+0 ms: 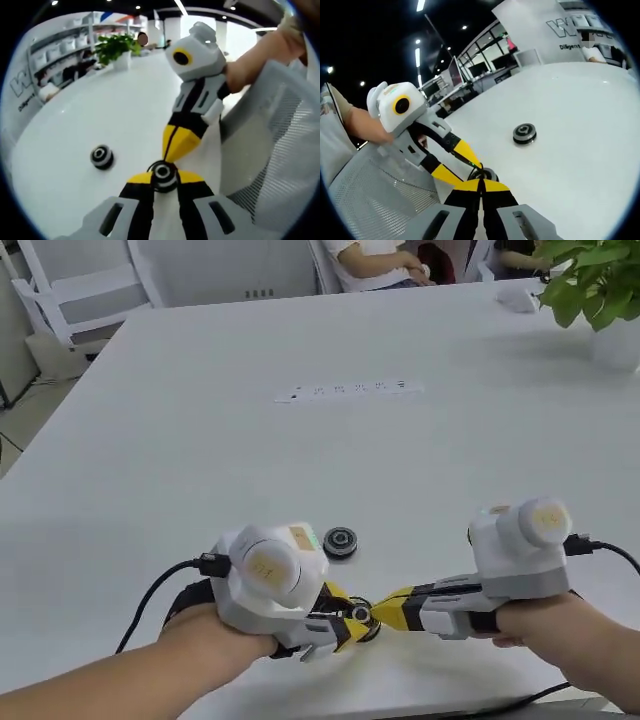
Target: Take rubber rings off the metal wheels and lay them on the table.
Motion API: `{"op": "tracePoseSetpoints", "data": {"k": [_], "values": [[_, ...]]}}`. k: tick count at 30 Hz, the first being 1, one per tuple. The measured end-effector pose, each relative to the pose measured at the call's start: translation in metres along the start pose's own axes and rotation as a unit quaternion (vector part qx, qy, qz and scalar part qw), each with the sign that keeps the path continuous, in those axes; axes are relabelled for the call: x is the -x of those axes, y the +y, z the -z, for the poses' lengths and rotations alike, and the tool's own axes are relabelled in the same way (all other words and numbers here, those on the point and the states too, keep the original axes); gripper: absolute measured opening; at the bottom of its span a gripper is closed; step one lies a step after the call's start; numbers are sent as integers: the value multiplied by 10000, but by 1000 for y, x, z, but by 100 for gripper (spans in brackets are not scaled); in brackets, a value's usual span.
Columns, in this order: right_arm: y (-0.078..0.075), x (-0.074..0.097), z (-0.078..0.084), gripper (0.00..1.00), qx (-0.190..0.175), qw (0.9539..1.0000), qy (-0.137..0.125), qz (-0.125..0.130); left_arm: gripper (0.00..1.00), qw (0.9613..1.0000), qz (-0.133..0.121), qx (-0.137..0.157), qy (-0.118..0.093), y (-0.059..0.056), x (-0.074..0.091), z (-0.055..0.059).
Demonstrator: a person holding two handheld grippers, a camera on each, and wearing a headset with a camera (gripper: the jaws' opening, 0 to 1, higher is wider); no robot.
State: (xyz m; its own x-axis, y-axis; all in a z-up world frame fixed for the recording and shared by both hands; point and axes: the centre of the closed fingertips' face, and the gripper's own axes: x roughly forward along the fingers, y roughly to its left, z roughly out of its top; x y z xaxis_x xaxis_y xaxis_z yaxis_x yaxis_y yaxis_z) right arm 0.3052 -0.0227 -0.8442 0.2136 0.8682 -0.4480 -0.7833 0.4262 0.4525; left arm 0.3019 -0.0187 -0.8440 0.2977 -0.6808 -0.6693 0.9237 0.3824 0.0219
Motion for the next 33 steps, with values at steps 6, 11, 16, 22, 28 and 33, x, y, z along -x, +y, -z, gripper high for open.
{"op": "tracePoseSetpoints", "data": {"k": [6, 11, 16, 22, 28, 33], "values": [[0, 1, -2, 0, 11, 10000, -38, 4, 24, 9999, 47, 42, -109, -2, 10, -4], [0, 3, -3, 0, 6, 10000, -70, 1, 28, 9998, 34, 50, -163, -3, 21, -7], [1, 5, -6, 0, 18, 10000, -97, -15, 33, 9996, -6, 108, -271, 0, 33, -11], [3, 6, -11, 0, 25, 9999, -124, -44, 45, 9987, 38, 365, -351, -1, 46, -14], [6, 7, -15, 0, 39, 9999, -133, -78, 49, 9983, -39, 390, -437, -1, 61, -11], [13, 7, -20, 0, 81, 9998, -123, -125, 55, 9979, -88, 442, -473, -2, 72, -6]]}}
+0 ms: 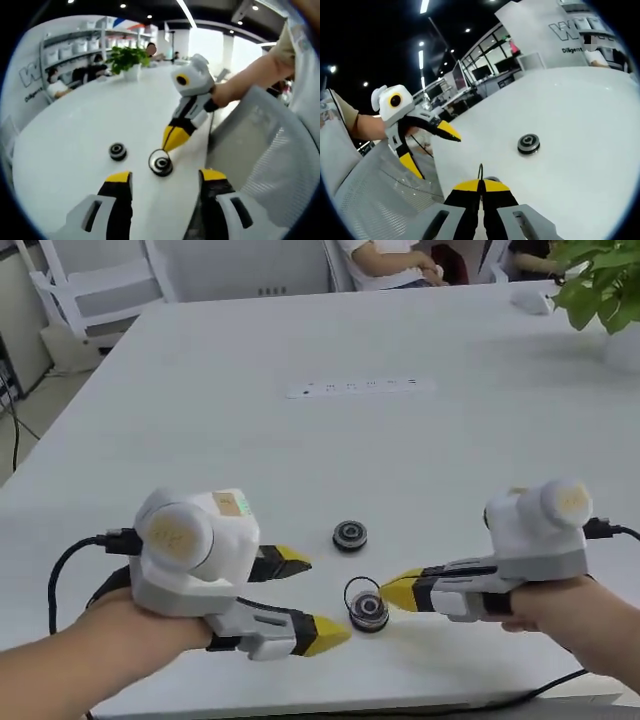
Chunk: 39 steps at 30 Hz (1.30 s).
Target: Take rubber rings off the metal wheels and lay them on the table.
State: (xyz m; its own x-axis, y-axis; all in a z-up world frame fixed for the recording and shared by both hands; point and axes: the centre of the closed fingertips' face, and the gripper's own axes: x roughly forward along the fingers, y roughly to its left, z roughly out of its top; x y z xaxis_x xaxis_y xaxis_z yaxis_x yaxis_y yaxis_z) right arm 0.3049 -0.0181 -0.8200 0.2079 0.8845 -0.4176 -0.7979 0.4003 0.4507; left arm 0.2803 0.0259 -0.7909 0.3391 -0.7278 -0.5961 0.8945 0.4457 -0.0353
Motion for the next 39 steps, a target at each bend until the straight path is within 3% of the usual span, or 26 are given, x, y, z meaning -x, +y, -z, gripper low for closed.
{"op": "tracePoseSetpoints", "data": {"k": [10, 21, 39], "values": [[11, -6, -10, 0, 107, 9999, 51, -109, 67, 9998, -137, 108, -104, 4, 19, 0], [19, -25, -18, 0, 356, 9984, 327, -301, 74, 9996, -256, 92, -108, 8, 31, 5], [18, -61, -9, 0, 655, 9934, 858, -387, 75, 9988, -412, 239, -65, 13, 41, 17]]}}
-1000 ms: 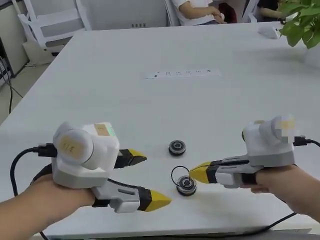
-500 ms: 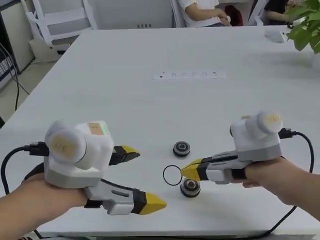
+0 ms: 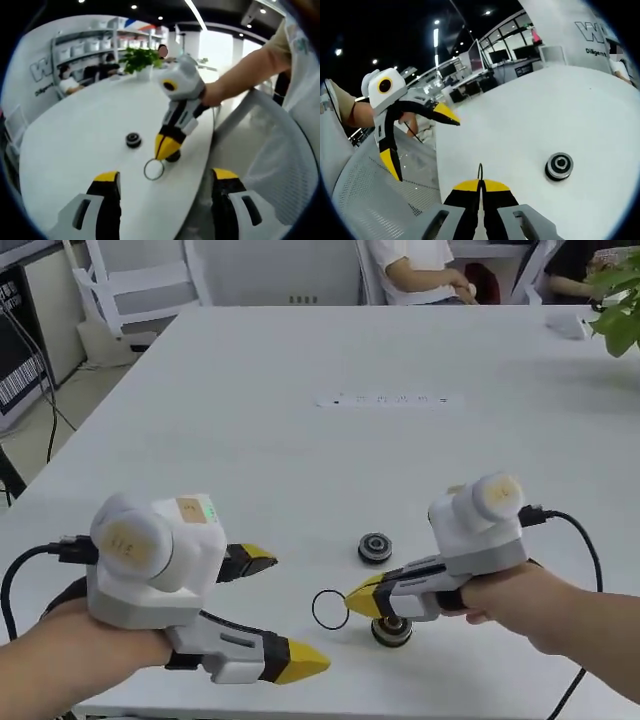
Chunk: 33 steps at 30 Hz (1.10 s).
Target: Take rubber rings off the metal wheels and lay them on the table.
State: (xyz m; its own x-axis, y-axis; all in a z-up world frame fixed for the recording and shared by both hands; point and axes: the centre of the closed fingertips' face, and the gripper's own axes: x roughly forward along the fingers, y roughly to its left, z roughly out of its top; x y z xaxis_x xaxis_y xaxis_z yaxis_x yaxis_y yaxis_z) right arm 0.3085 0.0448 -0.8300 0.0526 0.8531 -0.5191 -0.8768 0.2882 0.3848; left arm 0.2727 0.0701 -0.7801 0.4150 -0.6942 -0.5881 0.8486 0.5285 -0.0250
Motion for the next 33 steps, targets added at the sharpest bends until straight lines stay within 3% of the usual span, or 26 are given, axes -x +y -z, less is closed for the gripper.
{"op": "tracePoseSetpoints", "data": {"k": [17, 27, 33], "values": [[-6, -8, 8, 0, 371, 9988, 244, 221, 74, 10000, -47, 64, 34, 3, 1, 3], [-8, -8, 8, 14, 506, 9980, 266, 261, 74, 9999, -41, 5, 92, 3, 0, 4], [-9, -2, 2, 20, 518, 9982, 139, 285, 73, 10000, -32, -22, 84, 3, -1, 0]]}}
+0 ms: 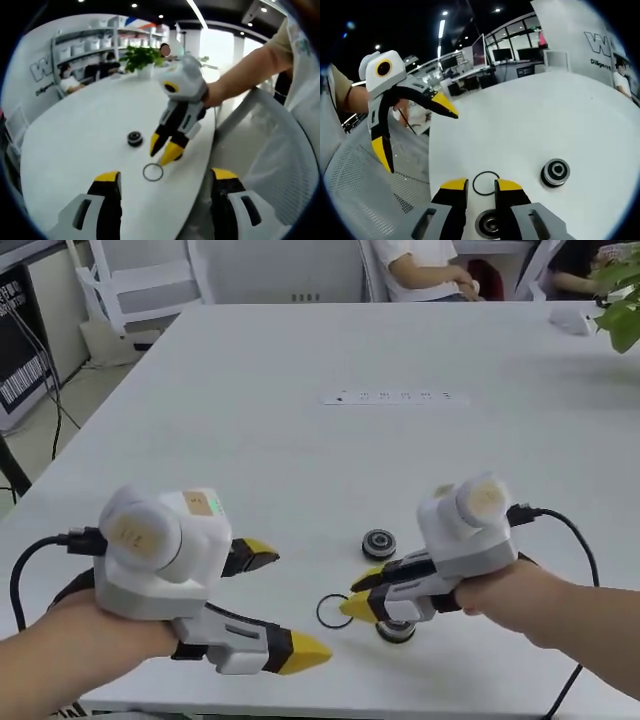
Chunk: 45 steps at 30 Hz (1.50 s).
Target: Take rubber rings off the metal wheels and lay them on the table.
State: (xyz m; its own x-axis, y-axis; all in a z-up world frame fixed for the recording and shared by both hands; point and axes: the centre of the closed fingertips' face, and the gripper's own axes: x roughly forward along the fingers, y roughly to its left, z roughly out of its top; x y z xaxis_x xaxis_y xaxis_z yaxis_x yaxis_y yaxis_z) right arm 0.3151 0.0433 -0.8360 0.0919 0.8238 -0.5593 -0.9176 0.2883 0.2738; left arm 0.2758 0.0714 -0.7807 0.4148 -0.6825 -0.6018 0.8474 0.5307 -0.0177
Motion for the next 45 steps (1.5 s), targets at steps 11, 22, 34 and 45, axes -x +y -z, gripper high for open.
{"op": "tracePoseSetpoints", "data": {"k": [11, 22, 34, 45], "values": [[-3, 20, -3, 25, -25, 9997, -229, 66, 72, 9999, 53, -92, 65, 3, -8, -4], [-20, 47, 8, 26, -268, 9981, -436, 354, 71, 9995, 128, -246, 167, 7, -25, -10], [-21, 58, 24, 26, -419, 9968, -518, 451, 67, 9985, 276, -353, 303, 7, -45, -11], [-17, 57, 39, 26, -282, 9979, -394, 422, 62, 9979, 389, -341, 390, 3, -63, -9]]}}
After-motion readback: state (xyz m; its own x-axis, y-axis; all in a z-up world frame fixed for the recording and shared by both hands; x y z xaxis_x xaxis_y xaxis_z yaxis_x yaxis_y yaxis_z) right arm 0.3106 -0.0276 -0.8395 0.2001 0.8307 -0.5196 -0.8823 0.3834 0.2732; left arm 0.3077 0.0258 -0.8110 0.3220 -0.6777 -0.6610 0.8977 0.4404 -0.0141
